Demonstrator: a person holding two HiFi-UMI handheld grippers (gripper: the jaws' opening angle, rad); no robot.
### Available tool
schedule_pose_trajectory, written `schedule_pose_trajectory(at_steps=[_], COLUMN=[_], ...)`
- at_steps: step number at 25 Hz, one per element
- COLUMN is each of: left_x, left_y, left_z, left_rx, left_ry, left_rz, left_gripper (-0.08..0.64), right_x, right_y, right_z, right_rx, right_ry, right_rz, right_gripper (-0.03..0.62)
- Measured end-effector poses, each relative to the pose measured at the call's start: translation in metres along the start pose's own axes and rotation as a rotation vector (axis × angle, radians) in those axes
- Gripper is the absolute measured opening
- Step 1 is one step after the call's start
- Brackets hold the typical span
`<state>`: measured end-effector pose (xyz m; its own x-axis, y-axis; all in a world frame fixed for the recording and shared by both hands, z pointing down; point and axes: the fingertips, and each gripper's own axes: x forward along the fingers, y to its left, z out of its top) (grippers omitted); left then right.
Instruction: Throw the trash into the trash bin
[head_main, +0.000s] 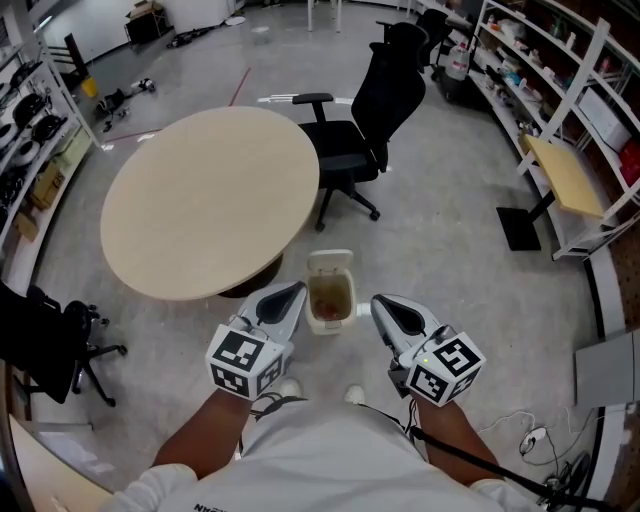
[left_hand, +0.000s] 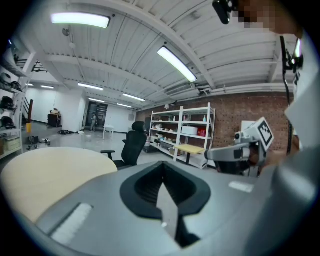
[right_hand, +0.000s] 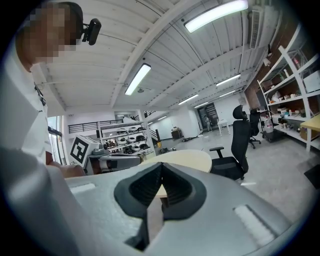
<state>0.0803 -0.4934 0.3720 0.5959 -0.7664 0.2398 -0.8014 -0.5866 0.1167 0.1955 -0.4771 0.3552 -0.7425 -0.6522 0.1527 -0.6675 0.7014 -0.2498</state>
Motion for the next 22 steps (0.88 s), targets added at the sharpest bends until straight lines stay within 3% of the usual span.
schedule_pose_trajectory(at_steps=[22], left_x=[0.0009], left_y=[0.0005], left_z=[0.0051], left_rx=[0.023], left_ry=[0.003], left_rz=[-0.030], left_gripper=[0.008], right_x=[0.0037], right_y=[-0.0006], right_z=[0.0025], right_rx=[-0.029], right_ry=[0.001], right_rz=[-0.023], right_gripper=[0.002])
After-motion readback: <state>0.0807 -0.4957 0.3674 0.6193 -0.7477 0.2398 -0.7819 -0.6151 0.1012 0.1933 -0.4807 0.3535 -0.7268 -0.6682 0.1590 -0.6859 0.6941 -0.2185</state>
